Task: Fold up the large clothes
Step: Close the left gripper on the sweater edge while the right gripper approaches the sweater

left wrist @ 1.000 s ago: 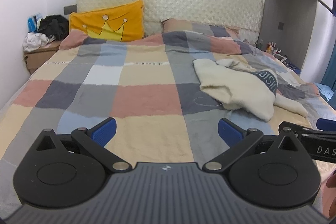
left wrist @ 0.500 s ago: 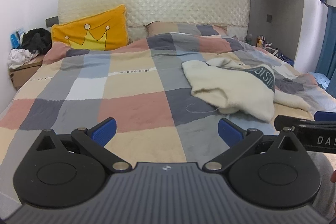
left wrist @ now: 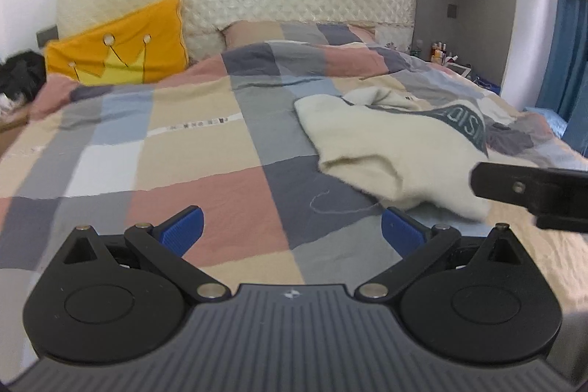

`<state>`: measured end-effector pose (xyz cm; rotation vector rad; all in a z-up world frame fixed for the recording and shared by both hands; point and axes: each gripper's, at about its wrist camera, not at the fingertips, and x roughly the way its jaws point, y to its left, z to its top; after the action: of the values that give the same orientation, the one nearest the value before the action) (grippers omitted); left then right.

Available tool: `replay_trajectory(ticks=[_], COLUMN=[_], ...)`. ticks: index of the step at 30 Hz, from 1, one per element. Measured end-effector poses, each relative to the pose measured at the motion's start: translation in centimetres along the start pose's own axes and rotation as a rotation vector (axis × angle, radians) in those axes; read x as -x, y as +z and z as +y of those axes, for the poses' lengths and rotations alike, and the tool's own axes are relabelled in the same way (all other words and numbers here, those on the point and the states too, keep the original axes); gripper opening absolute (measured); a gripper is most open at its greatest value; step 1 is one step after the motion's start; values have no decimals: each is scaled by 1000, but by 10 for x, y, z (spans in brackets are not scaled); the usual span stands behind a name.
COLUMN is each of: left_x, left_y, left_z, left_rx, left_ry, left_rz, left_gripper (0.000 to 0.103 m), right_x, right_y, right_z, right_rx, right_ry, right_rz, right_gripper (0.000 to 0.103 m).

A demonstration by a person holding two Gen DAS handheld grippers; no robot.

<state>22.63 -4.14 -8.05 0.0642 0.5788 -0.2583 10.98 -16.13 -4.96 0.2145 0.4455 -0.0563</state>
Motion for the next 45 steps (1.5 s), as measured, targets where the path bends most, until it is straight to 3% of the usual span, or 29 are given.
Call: replay_trajectory(ticks=[8, 21, 29, 39, 41, 43, 45], left_x=[-109, -274, -349, -388, -392, -399, -402], left_y=[27, 28, 26, 34, 37, 43, 48], left_z=[26, 20, 11, -20, -27, -30, -31], left_rx=[110, 55, 24, -126, -148, -123, -91], left_ry=[-55, -170, -228, -210, -215, -227, -245], left_rz=[33, 91, 131, 90, 66, 72, 73], left_gripper=[103, 103, 102, 73, 63, 41, 26], right_x=[-66, -185, -221, -242, -244, -246, -248], right_y=[9, 5, 0, -6, -6, -6, -5], right_z=[-16, -29, -37, -36, -38, -40, -40], right_rx=[-15, -3, -13, 63, 68, 69, 75], right_ry=[3, -131, -174, -236, -255, -269, -282], right_rz=[41, 135, 144, 110, 104, 100, 96], right_gripper=[101, 100, 100, 103, 102, 102, 101])
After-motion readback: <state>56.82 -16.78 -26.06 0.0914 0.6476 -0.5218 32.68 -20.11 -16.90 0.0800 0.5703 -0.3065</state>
